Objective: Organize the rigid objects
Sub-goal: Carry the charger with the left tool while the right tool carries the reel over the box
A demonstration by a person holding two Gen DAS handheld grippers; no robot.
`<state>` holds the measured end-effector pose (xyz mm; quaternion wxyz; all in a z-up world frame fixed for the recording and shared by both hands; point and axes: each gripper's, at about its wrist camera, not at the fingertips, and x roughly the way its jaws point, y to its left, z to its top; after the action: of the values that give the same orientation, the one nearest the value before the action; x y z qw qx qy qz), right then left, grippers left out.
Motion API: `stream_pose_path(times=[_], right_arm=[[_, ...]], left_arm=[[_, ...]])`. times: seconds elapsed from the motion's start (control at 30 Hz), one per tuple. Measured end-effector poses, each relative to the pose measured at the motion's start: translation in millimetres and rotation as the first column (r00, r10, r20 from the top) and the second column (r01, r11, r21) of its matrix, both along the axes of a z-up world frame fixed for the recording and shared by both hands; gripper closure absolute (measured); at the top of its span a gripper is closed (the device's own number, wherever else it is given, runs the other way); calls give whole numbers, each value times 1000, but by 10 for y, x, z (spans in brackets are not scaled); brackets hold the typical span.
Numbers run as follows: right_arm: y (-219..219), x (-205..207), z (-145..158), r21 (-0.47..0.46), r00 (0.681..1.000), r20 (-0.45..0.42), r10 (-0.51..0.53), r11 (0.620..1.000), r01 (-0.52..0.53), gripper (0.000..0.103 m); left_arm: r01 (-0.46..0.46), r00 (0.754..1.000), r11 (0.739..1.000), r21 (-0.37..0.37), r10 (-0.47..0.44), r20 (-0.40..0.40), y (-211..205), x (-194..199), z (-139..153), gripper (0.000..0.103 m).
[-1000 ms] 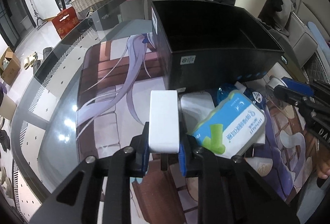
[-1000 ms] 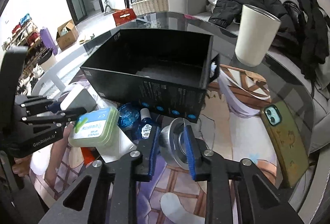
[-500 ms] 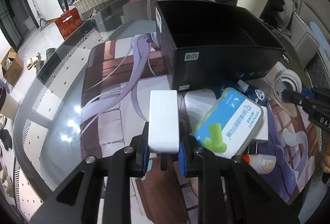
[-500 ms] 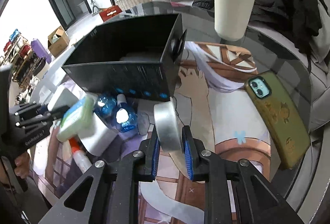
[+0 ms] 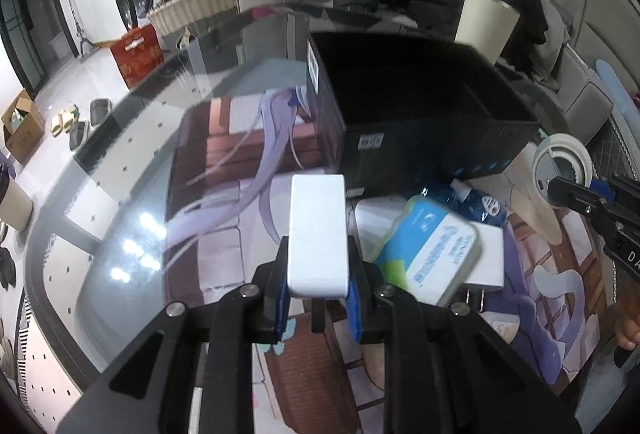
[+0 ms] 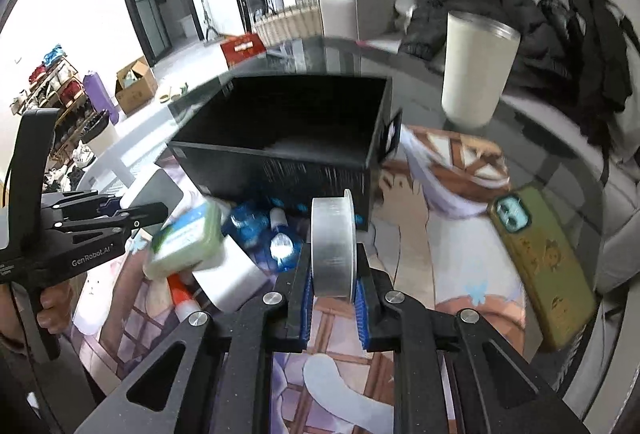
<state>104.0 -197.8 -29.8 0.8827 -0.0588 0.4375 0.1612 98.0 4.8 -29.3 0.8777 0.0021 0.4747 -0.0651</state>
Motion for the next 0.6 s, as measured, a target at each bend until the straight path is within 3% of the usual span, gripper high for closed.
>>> stream_pose_path(times=[0.23, 0.4, 0.6], right_arm=[[43, -176, 336, 8, 984, 179, 10, 1000, -12, 86], [132, -302, 587, 16, 947, 321, 24, 999, -30, 86], [359, -130, 723, 33, 934, 354, 41, 998, -57, 86]], left_arm=[[-3, 986, 1000, 8, 2, 167, 12, -171, 329, 83], [30, 944, 999, 15, -33, 327, -57, -278, 662, 83], [85, 912, 996, 5, -80, 403, -218, -129, 893, 83]])
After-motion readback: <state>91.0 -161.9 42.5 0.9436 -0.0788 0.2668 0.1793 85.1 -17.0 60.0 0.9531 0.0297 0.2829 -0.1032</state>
